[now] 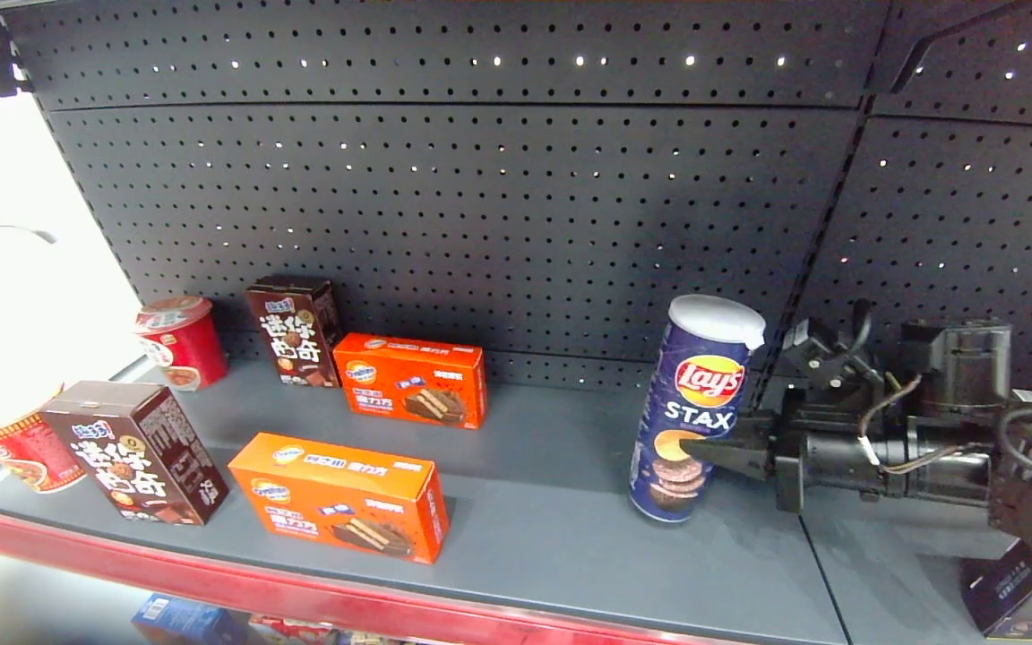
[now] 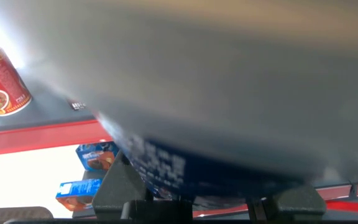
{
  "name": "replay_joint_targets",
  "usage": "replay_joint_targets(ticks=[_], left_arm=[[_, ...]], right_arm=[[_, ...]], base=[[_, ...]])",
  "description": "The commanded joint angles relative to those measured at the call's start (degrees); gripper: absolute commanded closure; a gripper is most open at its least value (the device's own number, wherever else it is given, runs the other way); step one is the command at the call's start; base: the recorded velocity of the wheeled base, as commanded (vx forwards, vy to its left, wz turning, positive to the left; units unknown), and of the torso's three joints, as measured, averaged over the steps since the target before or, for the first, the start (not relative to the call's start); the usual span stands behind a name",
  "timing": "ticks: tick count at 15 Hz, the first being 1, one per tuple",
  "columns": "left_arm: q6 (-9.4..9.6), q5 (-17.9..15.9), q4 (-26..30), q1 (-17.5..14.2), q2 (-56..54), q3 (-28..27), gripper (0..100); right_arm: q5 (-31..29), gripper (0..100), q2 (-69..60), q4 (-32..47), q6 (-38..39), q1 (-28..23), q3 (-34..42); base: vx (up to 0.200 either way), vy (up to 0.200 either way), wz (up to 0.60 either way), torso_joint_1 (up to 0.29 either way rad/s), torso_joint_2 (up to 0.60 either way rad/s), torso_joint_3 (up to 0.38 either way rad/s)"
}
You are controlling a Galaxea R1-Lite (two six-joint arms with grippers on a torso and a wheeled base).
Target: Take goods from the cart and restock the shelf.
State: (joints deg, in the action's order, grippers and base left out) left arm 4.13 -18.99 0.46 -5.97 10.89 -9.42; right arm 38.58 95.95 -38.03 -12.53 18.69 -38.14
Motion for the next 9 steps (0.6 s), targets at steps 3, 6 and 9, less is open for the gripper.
replay_joint_targets(ticks=[3,6,9], left_arm=[[0.0,0.01,-0.02,0.0,0.01,0.11,100],[0.0,0.01,-0.02,0.0,0.01,0.11,100],[0.0,0.01,-0.02,0.0,0.01,0.02,100]], right_arm=[[0.18,100,-10.96,-0.2,-0.12,1.7,7.91],[0.18,100,-12.63,-0.2,-0.39,2.41,10.28],[0.09,100,-12.63,-0.2,-4.26,2.23,12.22]], base=[[0.0,0.0,0.0,0.0,0.0,0.0],[0.0,0.0,0.0,0.0,0.0,0.0],[0.0,0.0,0.0,0.0,0.0,0.0]])
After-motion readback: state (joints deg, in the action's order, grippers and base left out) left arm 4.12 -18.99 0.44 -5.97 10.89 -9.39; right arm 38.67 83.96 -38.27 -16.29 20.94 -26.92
